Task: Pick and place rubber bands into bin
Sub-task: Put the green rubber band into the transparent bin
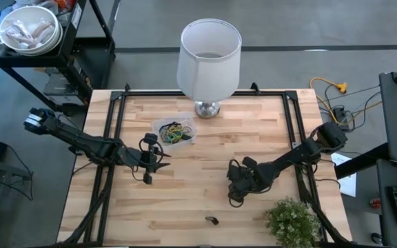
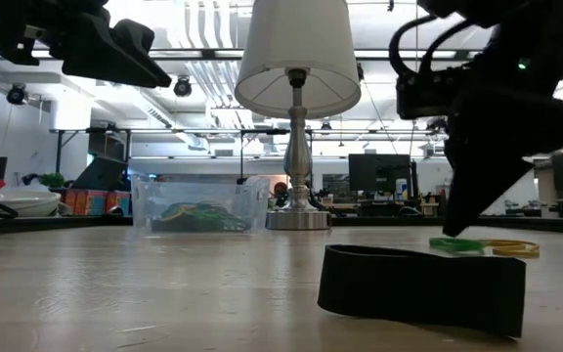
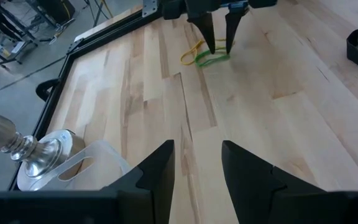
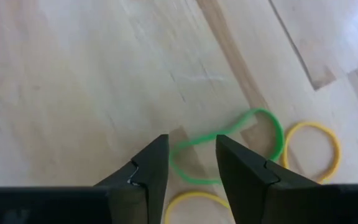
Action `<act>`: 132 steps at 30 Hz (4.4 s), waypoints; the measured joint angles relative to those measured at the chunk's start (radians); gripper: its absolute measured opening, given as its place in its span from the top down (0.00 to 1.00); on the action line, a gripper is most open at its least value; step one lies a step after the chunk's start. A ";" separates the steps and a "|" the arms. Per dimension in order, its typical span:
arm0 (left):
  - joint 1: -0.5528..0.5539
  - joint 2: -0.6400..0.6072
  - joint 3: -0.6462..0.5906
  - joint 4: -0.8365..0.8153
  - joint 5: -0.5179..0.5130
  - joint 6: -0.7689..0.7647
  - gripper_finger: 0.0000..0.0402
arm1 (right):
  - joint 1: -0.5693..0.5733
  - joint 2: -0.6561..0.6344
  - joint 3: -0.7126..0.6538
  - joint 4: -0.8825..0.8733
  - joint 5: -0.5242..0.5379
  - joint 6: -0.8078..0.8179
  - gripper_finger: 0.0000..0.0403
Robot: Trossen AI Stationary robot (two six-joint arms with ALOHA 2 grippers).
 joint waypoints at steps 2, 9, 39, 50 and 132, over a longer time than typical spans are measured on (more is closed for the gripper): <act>0.000 0.000 0.000 0.000 0.000 0.000 0.71 | 0.000 0.005 -0.006 0.000 0.000 0.019 0.68; 0.000 0.000 0.000 0.000 0.000 -0.001 0.71 | 0.000 0.008 -0.026 0.010 0.006 0.045 0.60; 0.000 0.000 -0.004 0.000 0.000 0.000 0.71 | 0.000 0.055 -0.039 0.033 -0.057 0.140 0.56; 0.000 0.000 -0.006 0.000 0.000 0.000 0.71 | 0.000 0.062 -0.010 0.028 -0.083 0.042 0.88; -0.021 -0.066 0.001 -0.463 0.005 -0.454 0.71 | -0.558 0.331 0.456 0.773 0.044 -1.077 0.98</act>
